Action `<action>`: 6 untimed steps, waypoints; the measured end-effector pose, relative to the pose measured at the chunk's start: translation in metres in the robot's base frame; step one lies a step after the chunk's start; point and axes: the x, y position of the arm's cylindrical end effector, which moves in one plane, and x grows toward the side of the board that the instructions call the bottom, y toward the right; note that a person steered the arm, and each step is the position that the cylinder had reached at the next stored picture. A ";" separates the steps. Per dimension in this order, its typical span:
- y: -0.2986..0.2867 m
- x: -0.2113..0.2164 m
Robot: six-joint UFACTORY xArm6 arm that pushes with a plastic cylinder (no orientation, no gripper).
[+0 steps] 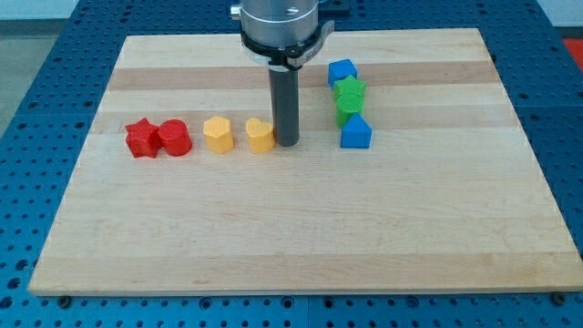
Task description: Push the yellow heart into the yellow hexagon
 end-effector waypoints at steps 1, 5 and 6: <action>-0.003 -0.003; -0.025 -0.003; -0.031 -0.003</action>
